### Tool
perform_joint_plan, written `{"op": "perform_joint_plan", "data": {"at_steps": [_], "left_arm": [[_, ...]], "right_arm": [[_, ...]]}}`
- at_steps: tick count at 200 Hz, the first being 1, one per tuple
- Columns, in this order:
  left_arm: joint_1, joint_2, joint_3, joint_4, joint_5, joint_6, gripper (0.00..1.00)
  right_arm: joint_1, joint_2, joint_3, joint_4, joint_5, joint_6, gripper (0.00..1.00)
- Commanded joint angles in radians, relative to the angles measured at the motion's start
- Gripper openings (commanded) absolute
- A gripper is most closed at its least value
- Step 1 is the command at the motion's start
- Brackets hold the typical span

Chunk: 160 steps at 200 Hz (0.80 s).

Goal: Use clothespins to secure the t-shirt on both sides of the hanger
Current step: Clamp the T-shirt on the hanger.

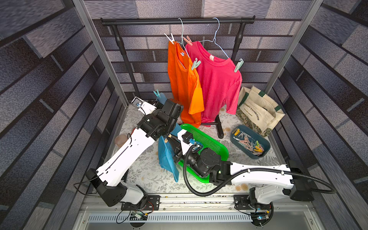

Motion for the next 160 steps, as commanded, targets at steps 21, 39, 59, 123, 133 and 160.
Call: {"op": "perform_joint_plan", "data": {"at_steps": [21, 39, 59, 123, 133, 160], "left_arm": [[0.008, 0.02, 0.054, -0.03, -0.026, -0.017, 0.0], [0.008, 0.022, 0.058, -0.032, -0.027, -0.02, 0.0], [0.009, 0.028, 0.058, -0.036, -0.03, -0.02, 0.0], [0.009, 0.036, 0.069, -0.058, -0.023, -0.04, 0.0], [0.008, 0.033, 0.068, -0.061, -0.022, -0.04, 0.0], [0.01, 0.018, 0.054, -0.061, -0.017, -0.036, 0.0]], "right_arm": [[0.008, 0.022, 0.033, 0.007, -0.024, 0.068, 0.0], [0.008, 0.037, 0.037, -0.015, -0.027, 0.09, 0.0], [0.008, 0.043, 0.04, -0.021, -0.036, 0.103, 0.0], [0.009, 0.106, 0.05, -0.046, 0.074, 0.048, 0.02], [0.009, 0.112, 0.048, -0.045, 0.08, 0.037, 0.19], [0.01, 0.103, 0.07, -0.096, 0.043, 0.03, 0.64]]}}
